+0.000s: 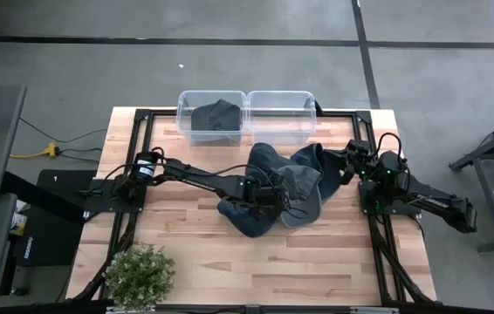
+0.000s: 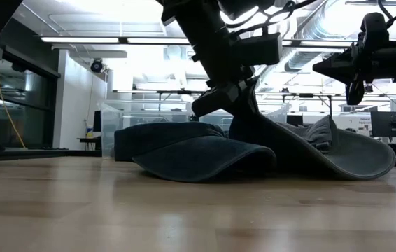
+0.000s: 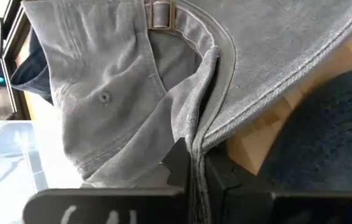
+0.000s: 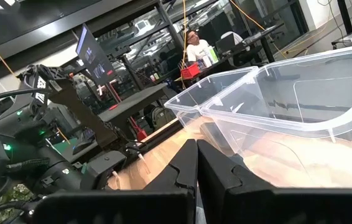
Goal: Pick & Place hat
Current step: Put the gray cap into the left transparent bin
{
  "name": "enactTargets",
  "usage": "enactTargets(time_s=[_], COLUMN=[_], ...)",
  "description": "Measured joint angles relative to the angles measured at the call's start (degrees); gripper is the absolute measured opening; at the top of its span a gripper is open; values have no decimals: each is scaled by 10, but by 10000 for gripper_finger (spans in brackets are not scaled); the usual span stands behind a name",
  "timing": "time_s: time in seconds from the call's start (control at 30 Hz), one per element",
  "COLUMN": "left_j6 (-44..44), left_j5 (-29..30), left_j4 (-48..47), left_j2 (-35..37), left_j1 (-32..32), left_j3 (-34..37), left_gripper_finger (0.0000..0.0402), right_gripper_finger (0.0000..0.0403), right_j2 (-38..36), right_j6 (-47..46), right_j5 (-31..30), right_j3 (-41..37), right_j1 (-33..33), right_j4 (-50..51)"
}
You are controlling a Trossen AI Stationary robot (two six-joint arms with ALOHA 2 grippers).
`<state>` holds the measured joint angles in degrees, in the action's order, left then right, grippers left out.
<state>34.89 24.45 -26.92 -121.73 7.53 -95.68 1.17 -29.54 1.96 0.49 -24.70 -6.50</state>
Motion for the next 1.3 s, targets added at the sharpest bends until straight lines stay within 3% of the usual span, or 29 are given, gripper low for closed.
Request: enactTargets(time_s=[0.17, 0.57, 1.0, 1.17, 1.3], left_j6=[-7, -81, -84, -76, -48], left_j5=[4, 32, 112, 149, 170], left_j4=[-35, -162, -237, -248, -254], left_j2=[0, 0, 0, 0, 0], left_j1=[0, -8, -8, -8, -8], left_j3=[-27, -212, -226, -226, -226], left_gripper_finger=[7, 7, 7, 7, 7], right_gripper_finger=[1, 1, 1, 1, 24], right_j2=[0, 0, 0, 29, 111], right_j6=[0, 0, -36, -32, -46], right_j5=[0, 0, -15, -15, -12], right_j3=[0, 0, 23, 103, 186], right_j1=[0, 0, 0, 0, 0], right_j4=[0, 0, -72, 39, 158])
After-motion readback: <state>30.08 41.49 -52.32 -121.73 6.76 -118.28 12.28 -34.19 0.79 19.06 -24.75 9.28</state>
